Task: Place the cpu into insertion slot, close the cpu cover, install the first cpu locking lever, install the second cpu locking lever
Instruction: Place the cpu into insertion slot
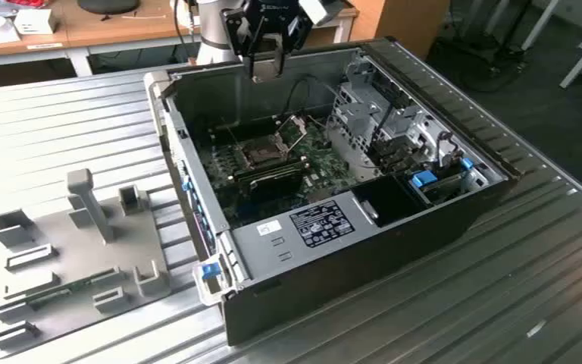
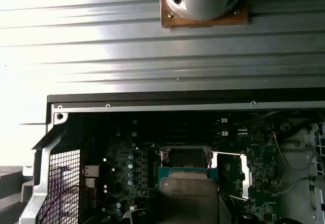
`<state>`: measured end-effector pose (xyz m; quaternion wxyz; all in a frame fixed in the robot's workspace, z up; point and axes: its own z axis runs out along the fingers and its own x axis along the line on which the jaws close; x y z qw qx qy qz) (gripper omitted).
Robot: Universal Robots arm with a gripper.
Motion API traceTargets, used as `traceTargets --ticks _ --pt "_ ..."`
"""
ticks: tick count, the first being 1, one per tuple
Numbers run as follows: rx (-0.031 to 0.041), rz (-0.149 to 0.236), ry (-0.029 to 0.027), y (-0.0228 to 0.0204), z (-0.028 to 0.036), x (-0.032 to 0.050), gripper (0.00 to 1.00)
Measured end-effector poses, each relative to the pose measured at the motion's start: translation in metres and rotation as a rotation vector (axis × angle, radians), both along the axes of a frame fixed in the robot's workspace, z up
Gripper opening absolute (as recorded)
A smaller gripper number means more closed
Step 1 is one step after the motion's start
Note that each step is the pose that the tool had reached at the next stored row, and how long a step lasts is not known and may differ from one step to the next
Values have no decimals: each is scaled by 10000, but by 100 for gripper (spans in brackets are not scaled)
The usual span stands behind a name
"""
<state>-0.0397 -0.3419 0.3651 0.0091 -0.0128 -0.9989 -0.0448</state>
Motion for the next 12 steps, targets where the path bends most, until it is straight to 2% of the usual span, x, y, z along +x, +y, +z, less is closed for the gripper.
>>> traceTargets --ticks 12 --pt "-1 0 0 0 0 0 54"
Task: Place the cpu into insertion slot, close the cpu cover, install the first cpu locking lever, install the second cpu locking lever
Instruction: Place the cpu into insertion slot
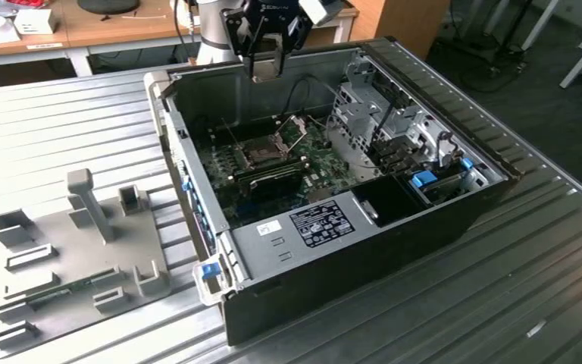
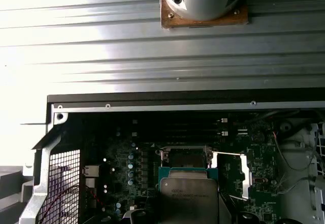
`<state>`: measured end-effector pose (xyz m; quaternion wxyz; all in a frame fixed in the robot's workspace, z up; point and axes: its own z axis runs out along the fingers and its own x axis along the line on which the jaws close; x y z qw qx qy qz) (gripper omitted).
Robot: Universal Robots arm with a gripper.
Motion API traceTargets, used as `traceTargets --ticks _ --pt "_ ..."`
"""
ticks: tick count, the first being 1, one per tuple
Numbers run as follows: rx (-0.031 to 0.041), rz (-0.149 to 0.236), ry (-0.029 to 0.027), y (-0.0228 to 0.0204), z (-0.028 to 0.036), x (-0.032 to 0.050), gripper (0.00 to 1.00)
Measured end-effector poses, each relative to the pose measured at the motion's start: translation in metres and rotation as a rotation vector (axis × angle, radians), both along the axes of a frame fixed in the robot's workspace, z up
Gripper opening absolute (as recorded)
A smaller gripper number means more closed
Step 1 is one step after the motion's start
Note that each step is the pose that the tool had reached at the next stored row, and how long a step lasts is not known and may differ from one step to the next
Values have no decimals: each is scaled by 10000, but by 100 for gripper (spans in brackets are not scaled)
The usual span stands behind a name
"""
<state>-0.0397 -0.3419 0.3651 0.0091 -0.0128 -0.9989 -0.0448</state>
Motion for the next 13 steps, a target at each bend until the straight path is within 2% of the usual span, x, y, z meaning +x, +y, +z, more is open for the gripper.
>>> traceTargets --ticks 9,13 --pt "0 0 0 0 0 0 54" --pt "1 0 -1 0 -27 0 54"
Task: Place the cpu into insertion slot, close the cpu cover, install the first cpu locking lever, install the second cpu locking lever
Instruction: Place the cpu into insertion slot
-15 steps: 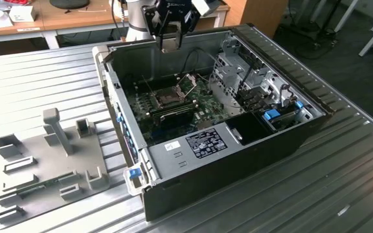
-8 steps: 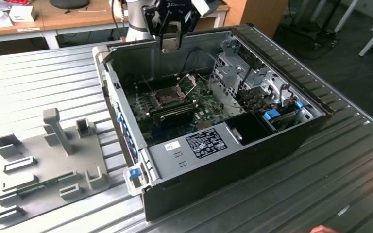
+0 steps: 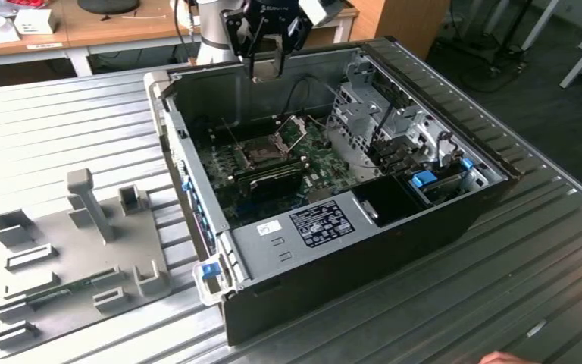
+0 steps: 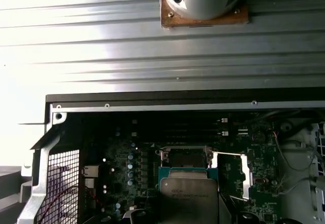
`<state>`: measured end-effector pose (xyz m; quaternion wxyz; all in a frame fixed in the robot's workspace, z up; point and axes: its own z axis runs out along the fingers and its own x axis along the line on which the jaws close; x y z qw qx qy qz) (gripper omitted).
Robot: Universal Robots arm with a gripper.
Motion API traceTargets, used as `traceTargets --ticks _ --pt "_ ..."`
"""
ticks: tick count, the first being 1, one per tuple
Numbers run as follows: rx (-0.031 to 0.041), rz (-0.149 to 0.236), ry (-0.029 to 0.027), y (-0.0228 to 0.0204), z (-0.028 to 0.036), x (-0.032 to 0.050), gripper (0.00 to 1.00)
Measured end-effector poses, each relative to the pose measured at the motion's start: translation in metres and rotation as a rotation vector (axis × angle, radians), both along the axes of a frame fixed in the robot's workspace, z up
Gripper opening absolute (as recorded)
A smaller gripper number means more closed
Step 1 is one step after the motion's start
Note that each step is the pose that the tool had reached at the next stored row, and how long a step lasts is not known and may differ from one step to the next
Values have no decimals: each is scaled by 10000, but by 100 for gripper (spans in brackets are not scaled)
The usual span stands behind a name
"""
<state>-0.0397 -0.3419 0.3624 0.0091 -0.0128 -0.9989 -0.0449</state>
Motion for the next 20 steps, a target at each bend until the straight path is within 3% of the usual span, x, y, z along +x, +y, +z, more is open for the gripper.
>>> traceTargets --ticks 7,20 --pt "-1 0 1 0 -73 0 54" --pt "0 0 0 0 -109 0 54"
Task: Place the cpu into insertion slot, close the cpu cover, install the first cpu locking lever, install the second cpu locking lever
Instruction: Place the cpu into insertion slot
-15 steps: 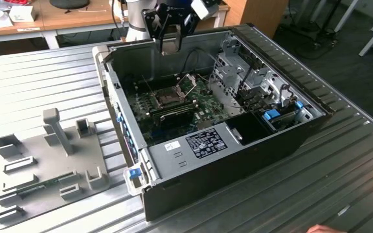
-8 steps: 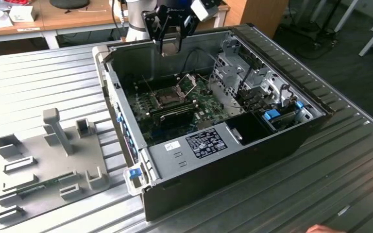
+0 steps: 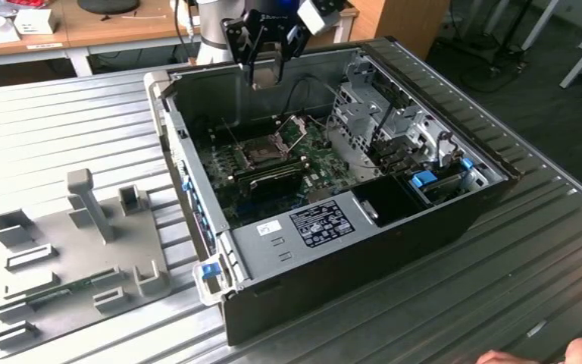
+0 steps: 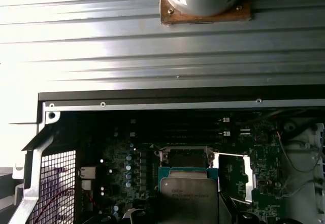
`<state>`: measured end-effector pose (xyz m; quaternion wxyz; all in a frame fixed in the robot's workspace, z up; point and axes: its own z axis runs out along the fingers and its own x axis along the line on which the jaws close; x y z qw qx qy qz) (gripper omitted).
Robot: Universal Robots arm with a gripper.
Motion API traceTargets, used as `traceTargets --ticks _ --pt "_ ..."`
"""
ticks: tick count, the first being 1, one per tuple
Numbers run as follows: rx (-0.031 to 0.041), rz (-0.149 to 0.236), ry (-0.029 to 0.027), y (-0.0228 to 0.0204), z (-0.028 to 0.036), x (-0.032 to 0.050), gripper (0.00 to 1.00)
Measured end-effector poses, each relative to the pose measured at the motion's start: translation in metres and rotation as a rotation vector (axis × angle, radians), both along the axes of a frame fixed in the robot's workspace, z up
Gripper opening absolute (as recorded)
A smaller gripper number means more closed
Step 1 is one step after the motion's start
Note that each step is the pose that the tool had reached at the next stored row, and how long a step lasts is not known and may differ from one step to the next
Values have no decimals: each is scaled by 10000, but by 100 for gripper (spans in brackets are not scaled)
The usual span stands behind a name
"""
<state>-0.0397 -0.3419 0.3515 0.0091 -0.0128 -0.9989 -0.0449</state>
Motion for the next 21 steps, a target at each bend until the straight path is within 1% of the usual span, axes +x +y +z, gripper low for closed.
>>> traceTargets --ticks 4,11,17,21 --pt "-1 -2 1 0 -24 0 54" --pt "1 -2 -1 0 -32 0 54" --pt "-1 -4 0 0 -65 0 54" --pt "-3 -4 1 0 -68 0 54"
